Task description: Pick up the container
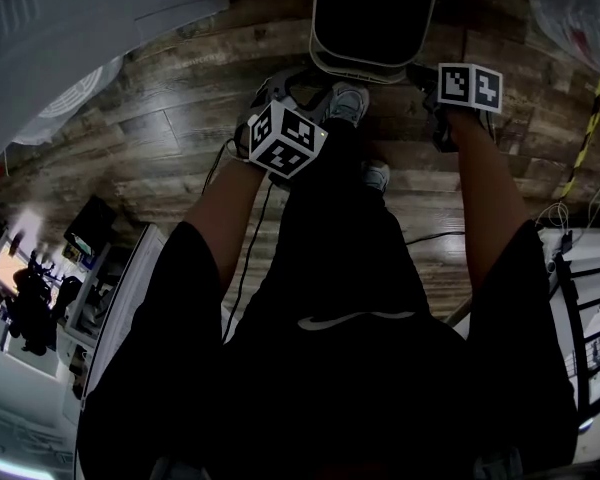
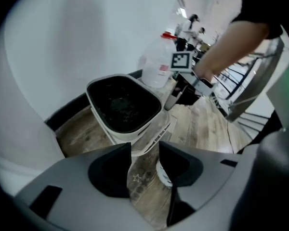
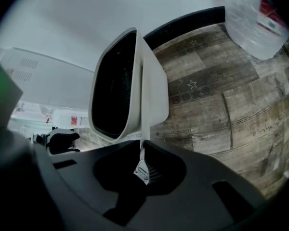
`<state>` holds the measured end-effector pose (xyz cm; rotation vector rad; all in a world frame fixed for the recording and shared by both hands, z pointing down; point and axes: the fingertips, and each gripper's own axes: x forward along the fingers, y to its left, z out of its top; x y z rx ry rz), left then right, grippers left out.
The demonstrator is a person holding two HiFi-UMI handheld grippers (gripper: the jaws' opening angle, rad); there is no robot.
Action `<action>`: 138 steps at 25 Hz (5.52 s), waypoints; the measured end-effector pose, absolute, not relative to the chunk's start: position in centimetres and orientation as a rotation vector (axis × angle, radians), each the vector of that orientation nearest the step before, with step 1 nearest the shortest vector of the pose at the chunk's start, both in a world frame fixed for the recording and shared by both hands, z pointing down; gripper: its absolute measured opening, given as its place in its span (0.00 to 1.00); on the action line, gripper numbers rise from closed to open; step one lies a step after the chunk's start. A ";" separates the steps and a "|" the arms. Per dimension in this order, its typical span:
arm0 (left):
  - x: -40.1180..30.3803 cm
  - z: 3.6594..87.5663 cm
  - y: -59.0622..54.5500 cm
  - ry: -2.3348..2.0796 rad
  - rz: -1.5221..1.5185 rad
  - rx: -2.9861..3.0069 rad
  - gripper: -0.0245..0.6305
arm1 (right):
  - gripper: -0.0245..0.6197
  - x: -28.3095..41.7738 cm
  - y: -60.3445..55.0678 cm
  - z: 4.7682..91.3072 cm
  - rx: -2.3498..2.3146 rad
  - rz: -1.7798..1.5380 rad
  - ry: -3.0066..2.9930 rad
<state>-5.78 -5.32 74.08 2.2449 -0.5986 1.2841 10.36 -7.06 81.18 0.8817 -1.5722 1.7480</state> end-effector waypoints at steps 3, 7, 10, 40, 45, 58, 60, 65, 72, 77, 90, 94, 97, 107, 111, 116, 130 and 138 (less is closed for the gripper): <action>-4.2 73.5 -5.1 -0.471 1.427 2.380 0.30 | 0.11 10.4 -7.0 80.4 0.870 1.787 -1.550; -3.6 74.0 -5.1 -0.370 1.573 2.463 0.31 | 0.10 10.4 -7.1 79.6 0.887 1.844 -1.497; -3.7 74.9 -5.0 -0.303 1.695 2.492 0.31 | 0.10 10.5 -7.2 79.0 0.890 1.878 -1.467; -3.0 75.4 -4.5 0.126 2.052 2.549 0.14 | 0.13 9.9 -9.2 72.6 0.540 1.074 -1.932; -2.8 73.8 -5.1 0.151 2.031 2.546 0.15 | 0.21 7.3 -7.8 70.8 0.335 0.508 -2.007; -2.6 70.8 -6.5 0.184 1.970 2.517 0.15 | 0.31 3.9 -5.4 71.7 0.111 0.039 -1.931; -2.5 70.4 -6.7 0.177 1.961 2.523 0.15 | 0.31 3.6 -5.7 71.9 0.121 -0.008 -1.908; -2.5 69.6 -7.1 0.173 1.940 2.542 0.16 | 0.21 3.2 -5.9 71.6 0.122 -0.037 -1.884; -2.7 69.4 -8.1 0.098 1.935 2.578 0.21 | 0.19 3.5 -6.6 70.5 0.178 -0.011 -1.903; -2.6 69.6 -8.9 0.077 1.950 2.578 0.23 | 0.19 3.7 -7.5 69.3 0.187 0.021 -1.895; -2.4 68.6 -9.7 0.097 2.002 2.522 0.21 | 0.20 3.8 -8.1 68.9 0.139 0.226 -1.875; -2.4 68.2 -10.0 0.110 2.027 2.509 0.21 | 0.19 3.7 -8.2 68.5 0.069 0.229 -1.868; -2.2 67.8 -10.5 0.124 2.029 2.508 0.21 | 0.19 3.9 -8.7 68.2 0.063 0.264 -1.865; -1.6 65.2 -13.5 0.059 1.994 2.579 0.20 | 0.20 4.6 -11.8 65.9 0.048 0.283 -1.842; -1.3 64.2 -15.3 -0.011 1.987 2.600 0.19 | 0.20 4.9 -13.8 64.9 0.066 0.236 -1.842; -1.1 63.4 -16.9 -0.040 1.969 2.607 0.18 | 0.19 5.2 -15.7 64.2 0.065 0.178 -1.833; -0.7 61.7 -17.3 -0.076 1.916 2.585 0.17 | 0.18 5.7 -16.5 62.6 0.014 0.105 -1.831; -1.0 58.7 -15.9 -0.076 1.917 2.562 0.17 | 0.18 5.3 -15.4 59.5 -0.006 0.081 -1.841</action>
